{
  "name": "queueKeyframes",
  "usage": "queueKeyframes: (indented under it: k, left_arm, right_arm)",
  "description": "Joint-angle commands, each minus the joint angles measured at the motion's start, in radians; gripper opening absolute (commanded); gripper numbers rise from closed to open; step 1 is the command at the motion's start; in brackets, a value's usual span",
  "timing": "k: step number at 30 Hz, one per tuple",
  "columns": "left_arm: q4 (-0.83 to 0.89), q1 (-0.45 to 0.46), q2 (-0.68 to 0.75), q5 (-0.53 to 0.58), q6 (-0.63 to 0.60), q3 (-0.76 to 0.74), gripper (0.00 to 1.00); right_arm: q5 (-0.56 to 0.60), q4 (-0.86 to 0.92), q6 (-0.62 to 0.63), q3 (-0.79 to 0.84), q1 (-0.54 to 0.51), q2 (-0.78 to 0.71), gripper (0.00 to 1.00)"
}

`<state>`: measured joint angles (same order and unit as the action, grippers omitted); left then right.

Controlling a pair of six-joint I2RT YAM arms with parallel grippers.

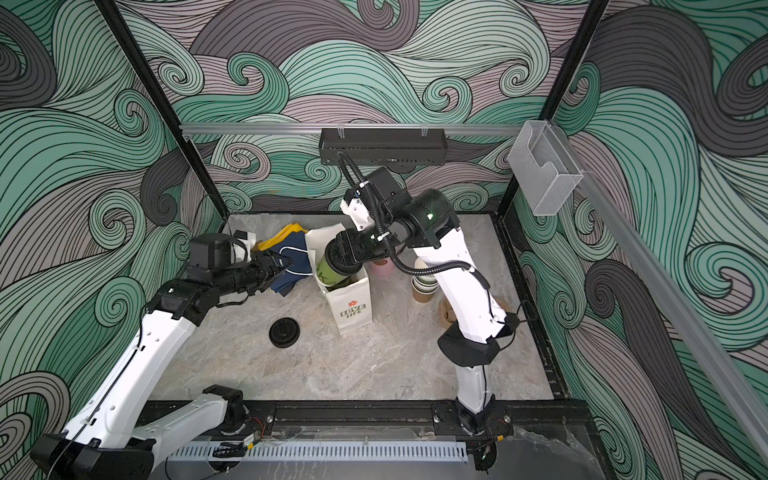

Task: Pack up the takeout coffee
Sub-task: 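Lift the green cup with the right gripper and carry it over the bag, then lower the green cup into the bag beside the first cup with the right gripper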

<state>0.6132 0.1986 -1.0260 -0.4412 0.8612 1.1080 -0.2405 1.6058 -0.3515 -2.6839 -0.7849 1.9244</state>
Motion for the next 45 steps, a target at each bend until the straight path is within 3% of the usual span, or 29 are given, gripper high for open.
queueKeyframes:
  k: [1,6,31,45]
  left_arm:
    - [0.001,-0.007,-0.008,-0.026,-0.017,0.001,0.51]
    - [0.003,-0.007,-0.007,-0.029,-0.016,0.004,0.45]
    - [-0.006,-0.007,-0.031,-0.063,-0.017,0.012,0.25]
    - [-0.012,-0.007,-0.036,-0.091,-0.02,0.013,0.22]
  right_arm:
    - [0.082,0.122,0.003,0.04,0.003,-0.001,0.62]
    - [0.183,0.123,-0.006,0.031,0.003,0.051,0.61]
    - [0.329,0.163,-0.038,0.012,-0.085,0.28,0.6]
    - [0.287,0.194,-0.054,0.022,-0.086,0.306,0.6]
